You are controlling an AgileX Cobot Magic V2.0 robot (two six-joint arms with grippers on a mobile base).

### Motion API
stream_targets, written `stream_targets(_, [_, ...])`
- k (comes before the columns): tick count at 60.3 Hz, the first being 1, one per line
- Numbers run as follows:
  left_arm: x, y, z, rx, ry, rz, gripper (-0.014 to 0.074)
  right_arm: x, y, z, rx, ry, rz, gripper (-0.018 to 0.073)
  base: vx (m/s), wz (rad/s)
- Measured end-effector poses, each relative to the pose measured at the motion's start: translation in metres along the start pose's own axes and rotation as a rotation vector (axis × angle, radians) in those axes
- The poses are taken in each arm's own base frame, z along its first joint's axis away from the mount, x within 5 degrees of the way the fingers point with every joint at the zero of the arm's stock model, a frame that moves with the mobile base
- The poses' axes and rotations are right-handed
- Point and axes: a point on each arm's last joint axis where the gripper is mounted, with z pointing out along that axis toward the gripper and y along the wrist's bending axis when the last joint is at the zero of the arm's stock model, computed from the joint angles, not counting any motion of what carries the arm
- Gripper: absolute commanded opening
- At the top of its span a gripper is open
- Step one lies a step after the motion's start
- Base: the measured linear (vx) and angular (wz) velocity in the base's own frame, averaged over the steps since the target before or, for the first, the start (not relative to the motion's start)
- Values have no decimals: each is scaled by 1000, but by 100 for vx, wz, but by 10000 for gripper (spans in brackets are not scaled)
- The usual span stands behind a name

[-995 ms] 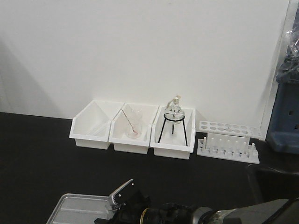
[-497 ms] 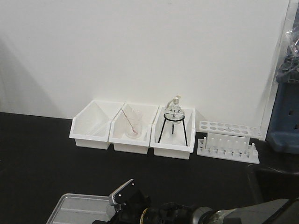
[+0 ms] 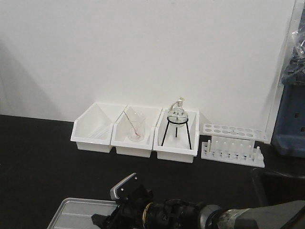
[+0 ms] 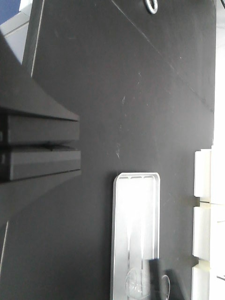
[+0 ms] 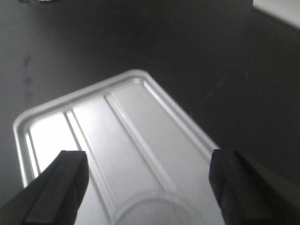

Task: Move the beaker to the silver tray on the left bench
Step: 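Lower the held beaker onto the silver tray with the right gripper, then open the right gripper and raise it away from the beaker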

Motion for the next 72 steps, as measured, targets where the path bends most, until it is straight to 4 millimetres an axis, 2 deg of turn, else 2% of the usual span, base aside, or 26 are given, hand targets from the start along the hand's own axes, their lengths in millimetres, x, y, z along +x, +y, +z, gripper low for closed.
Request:
stream_targets(9, [0, 0, 0, 0, 0, 0, 1, -25, 3, -12, 3, -55, -20, 591, 0, 0])
stream_targets(17, [0, 0, 0, 0, 0, 0, 1, -63, 10, -36, 4, -127, -42, 581, 0, 0])
stream_targets(21, [0, 0, 0, 0, 0, 0, 1, -87, 18, -61, 5, -167, -46, 571, 0, 0])
stream_targets(23, [0, 0, 0, 0, 0, 0, 1, -108, 26, -85, 7, -207, -64, 559, 0, 0])
stream_targets(28, [0, 0, 0, 0, 0, 0, 1, -127, 40, -127, 14, -239, -105, 535, 0, 0])
stream_targets(40, [0, 0, 0, 0, 0, 0, 1, -124, 76, -227, 38, -287, -169, 446, 0, 0])
stream_targets(47, [0, 0, 0, 0, 0, 0, 1, -113, 92, -272, 59, -330, -184, 395, 0, 0])
stream_targets(58, [0, 0, 0, 0, 0, 0, 1, -86, 110, -328, 99, -394, -207, 341, 0, 0])
stream_targets(72, [0, 0, 0, 0, 0, 0, 1, -53, 133, -387, 115, -545, -253, 295, 0, 0])
